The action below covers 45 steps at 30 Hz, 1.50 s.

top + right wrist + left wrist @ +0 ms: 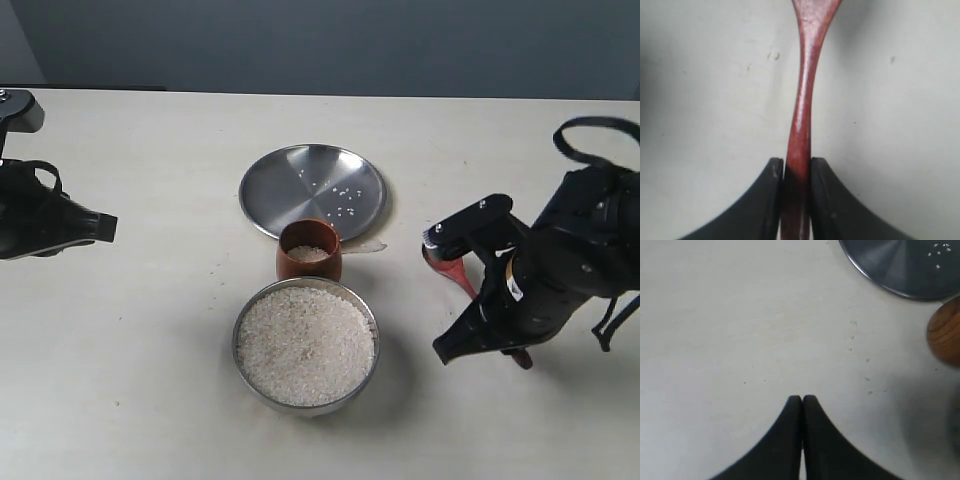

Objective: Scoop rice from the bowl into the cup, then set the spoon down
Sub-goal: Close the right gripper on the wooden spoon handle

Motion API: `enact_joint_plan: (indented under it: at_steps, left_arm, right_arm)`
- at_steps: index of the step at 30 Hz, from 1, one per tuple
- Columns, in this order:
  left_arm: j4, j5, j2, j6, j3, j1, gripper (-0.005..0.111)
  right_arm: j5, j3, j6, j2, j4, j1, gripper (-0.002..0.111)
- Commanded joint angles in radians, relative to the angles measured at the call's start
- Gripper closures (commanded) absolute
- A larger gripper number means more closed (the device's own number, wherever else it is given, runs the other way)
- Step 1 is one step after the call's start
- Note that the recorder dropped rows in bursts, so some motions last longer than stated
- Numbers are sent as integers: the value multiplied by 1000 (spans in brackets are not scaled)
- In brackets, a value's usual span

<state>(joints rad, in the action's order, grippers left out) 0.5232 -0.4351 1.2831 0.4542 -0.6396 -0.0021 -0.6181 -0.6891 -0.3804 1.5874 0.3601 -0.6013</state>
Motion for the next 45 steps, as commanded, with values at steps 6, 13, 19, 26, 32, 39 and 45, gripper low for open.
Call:
enact_joint_plan:
  at_steps: [6,13,19,26,32,39,45]
  left_arm:
    - [6,-5,3,1,-7,-2,106]
    - [10,-2,3,1,-7,-2,106]
    - [10,-4,3,1,-7,-2,106]
    - [10,-6,3,1,-7,-2,106]
    - [10,1,3,1,-7,-2,106]
    - [10,-1,3,1,-7,-2,106]
    - [10,-5,3,1,-7,-2,106]
  right_arm:
    - [-117,-62,105,-30,-26,2,109]
    - [-113,-62,145,-19,-50,2,109]
    - [72,-62,83,30,-124,2,109]
    - [197,-24,52,112,-126,2,109]
    - [263,8,51,134,-126,2,100]
    - [302,8,43,134,-126,2,70]
    - [484,102,-92,98,-74,2,71]
